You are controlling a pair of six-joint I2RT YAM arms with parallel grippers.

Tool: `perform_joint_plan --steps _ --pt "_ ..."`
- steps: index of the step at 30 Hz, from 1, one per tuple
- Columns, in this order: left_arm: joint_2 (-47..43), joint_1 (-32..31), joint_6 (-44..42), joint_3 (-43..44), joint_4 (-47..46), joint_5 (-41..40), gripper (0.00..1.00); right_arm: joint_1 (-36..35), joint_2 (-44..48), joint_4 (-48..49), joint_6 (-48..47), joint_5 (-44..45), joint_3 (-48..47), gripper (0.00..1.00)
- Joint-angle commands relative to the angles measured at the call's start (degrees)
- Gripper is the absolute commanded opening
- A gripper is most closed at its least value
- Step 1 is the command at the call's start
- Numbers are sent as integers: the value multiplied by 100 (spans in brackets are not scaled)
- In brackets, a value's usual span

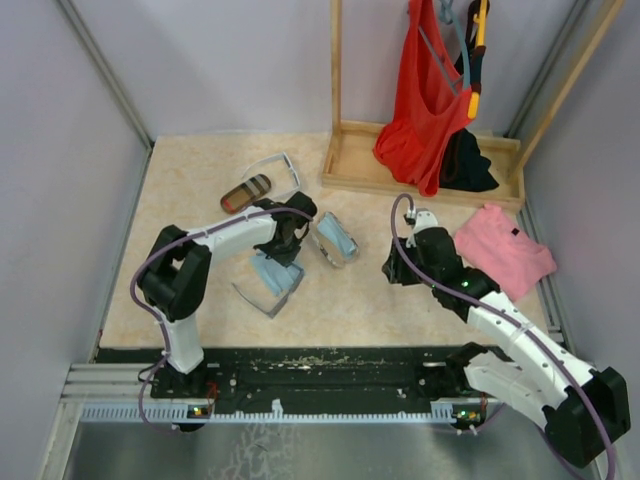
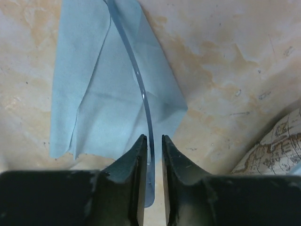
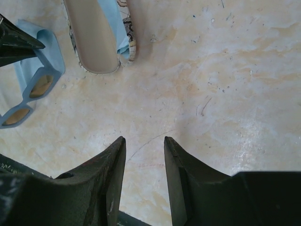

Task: Organize the sunglasses
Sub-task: Move the sunglasses to the center of the board, then pick up the sunglasses from the center of the board.

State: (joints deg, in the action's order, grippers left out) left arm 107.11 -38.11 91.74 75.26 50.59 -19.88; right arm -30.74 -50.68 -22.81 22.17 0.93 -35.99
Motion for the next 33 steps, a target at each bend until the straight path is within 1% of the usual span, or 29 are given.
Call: perform_joint_plan --steps 1,5,10,12,14,16,17,20,22,24,25,26,28,33 --pt "-81 -114 292 310 372 -328 32 -28 189 31 6 101 45 39" --pt "-199 -135 347 305 418 -536 49 -28 185 55 15 86 49 39" --pt "-517 -202 445 360 802 -922 59 -28 267 -17 21 270 -19 39" --pt "-781 -278 434 379 991 -1225 65 -28 370 -66 108 506 -54 40" --pt "-1122 -346 220 359 1068 -1578 67 -29 533 -75 346 893 -60 41" --pt "-1544 -357 -293 282 991 -1903 68 -28 733 19 576 1225 -34 42" --pt "-1760 -363 -743 211 841 -2071 69 -26 810 42 700 1349 -27 43" --pt "-2403 -356 -2537 -194 -30 -2379 74 -40 817 -1 1055 1544 -116 48" --pt "-2941 -355 -3658 -601 -748 -2254 77 -211 498 -280 1317 1818 -355 48" --pt "-3420 -342 -4556 -1096 -1360 -1935 78 -784 22 -587 1601 2524 -703 50" --pt "-3680 -334 -4970 -1365 -1792 -1638 78 -1123 -264 -612 1755 2875 -818 50" --pt "-3914 -330 -5209 -1608 -1949 -1521 78 -1389 -398 -585 1914 3070 -922 51" --pt "-4361 -314 -5461 -1936 -2049 -1419 79 -1734 -889 -507 2312 3111 -1126 51" --pt "-5212 -303 -5951 -2218 -1909 -1182 81 -2537 -1892 -254 3217 3397 -1717 54"
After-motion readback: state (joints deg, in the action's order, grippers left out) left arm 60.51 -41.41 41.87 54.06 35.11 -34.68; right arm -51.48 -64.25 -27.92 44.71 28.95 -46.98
